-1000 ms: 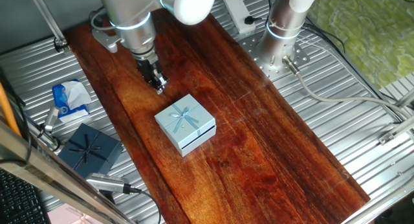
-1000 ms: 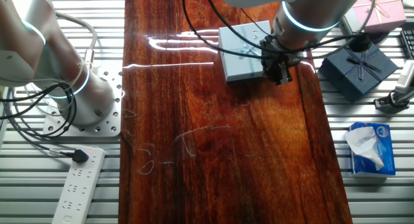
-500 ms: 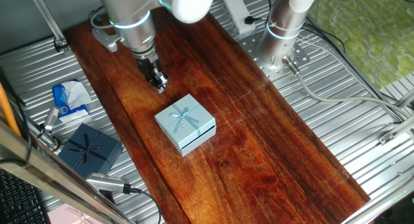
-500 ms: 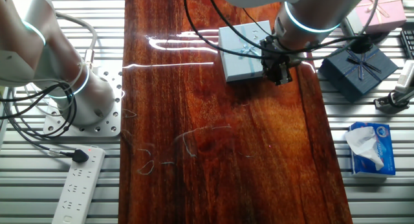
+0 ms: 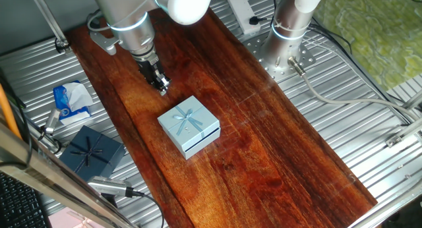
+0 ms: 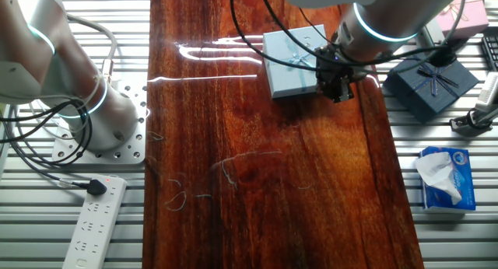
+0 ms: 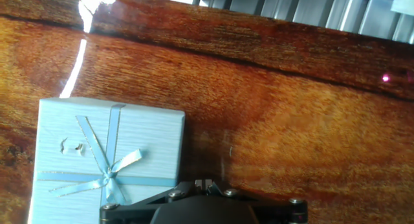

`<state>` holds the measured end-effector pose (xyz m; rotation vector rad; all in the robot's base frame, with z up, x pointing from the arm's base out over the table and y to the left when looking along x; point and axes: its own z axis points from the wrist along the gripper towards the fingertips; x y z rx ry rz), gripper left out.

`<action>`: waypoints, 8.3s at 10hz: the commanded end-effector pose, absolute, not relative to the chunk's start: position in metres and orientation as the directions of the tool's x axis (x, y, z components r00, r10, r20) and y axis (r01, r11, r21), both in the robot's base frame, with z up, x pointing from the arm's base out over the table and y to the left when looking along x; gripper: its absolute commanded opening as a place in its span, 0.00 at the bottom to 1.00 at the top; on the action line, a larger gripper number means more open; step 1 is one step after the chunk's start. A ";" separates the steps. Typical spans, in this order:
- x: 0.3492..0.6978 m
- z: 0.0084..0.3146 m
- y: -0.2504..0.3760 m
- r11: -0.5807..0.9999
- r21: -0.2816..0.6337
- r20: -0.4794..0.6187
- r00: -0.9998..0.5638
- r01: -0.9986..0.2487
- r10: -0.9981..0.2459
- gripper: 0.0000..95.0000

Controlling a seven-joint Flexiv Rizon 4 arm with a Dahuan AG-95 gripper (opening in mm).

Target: Slide the outer casing onto the gift box

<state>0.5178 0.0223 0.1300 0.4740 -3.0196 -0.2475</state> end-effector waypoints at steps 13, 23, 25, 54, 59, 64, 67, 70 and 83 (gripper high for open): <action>0.519 0.088 0.034 0.932 0.191 0.044 -0.946 -0.307 -0.320 0.00; 0.517 0.067 0.044 0.935 0.186 0.033 -0.949 -0.301 -0.312 0.00; 0.517 0.064 0.045 0.935 0.184 0.031 -0.949 -0.302 -0.313 0.00; 0.510 0.058 0.053 0.939 0.217 0.026 -0.960 -0.268 -0.280 0.00; 0.508 0.059 0.054 0.939 0.216 0.027 -0.960 -0.266 -0.278 0.00; 0.507 0.060 0.056 0.941 0.216 0.029 -0.961 -0.261 -0.274 0.00; 0.507 0.063 0.057 0.941 0.217 0.032 -0.961 -0.261 -0.274 0.00; 0.507 0.064 0.057 0.941 0.219 0.033 -0.962 -0.258 -0.272 0.00; 0.506 0.067 0.061 0.943 0.223 0.039 -0.964 -0.247 -0.262 0.00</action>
